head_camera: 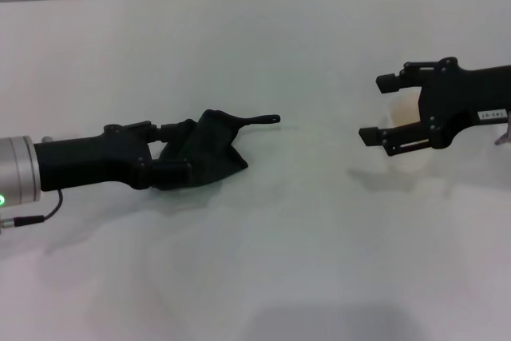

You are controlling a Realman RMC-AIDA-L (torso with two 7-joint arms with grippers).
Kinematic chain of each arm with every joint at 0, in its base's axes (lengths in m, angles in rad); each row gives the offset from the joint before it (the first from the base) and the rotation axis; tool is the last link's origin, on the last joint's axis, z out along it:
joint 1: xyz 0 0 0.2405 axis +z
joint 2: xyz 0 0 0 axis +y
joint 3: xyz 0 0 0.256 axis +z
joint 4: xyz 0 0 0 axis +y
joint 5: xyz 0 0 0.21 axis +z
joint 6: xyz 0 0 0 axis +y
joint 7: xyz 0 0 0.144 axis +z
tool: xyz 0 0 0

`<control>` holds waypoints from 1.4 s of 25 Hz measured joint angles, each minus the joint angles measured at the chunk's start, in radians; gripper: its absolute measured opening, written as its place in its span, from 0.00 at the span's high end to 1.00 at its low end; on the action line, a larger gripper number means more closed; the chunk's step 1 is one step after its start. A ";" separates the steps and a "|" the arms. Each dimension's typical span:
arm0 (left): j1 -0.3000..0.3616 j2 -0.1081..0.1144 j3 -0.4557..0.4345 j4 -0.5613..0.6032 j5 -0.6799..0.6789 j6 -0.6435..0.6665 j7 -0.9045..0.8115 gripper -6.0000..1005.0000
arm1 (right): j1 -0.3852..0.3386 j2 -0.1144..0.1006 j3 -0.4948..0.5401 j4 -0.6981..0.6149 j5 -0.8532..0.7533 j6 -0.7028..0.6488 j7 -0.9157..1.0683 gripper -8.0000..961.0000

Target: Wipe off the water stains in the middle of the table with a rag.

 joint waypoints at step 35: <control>0.011 -0.003 -0.024 -0.210 -0.098 -0.062 0.394 0.12 | -0.035 -0.001 0.001 0.182 0.100 0.052 -0.251 0.10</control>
